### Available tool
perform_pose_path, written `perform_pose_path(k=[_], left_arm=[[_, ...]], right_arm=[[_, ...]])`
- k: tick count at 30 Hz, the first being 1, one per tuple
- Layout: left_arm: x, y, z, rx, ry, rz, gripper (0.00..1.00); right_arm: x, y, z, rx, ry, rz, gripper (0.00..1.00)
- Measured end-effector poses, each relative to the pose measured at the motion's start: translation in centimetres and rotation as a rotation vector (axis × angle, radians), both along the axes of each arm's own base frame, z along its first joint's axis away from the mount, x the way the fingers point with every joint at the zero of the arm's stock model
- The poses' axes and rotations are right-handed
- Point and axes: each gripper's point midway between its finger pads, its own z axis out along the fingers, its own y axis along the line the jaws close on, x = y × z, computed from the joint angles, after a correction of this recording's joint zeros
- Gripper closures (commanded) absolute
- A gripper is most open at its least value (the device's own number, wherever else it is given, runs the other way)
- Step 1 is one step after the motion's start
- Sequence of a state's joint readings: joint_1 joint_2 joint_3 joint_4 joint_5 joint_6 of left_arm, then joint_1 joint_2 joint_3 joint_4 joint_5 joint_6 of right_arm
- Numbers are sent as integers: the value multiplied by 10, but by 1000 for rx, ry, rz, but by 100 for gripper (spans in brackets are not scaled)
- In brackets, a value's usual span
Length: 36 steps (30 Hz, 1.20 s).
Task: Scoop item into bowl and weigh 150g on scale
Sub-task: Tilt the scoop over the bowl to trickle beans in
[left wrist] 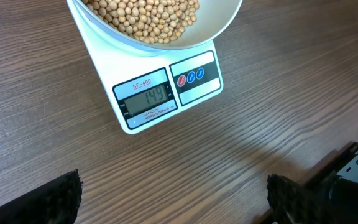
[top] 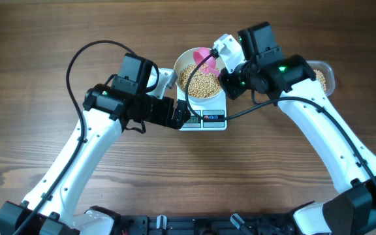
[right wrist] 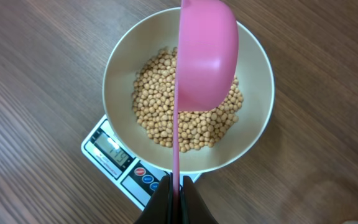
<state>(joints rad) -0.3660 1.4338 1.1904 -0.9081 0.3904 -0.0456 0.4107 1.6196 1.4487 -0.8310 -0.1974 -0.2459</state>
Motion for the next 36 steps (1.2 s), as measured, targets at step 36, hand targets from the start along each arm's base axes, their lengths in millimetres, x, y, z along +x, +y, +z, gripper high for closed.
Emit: perform_pose_path(k=[36], left_arm=[[0,0,0,0,0,0,0]], right_arm=[[2,-4,0,15,17,-64,96]])
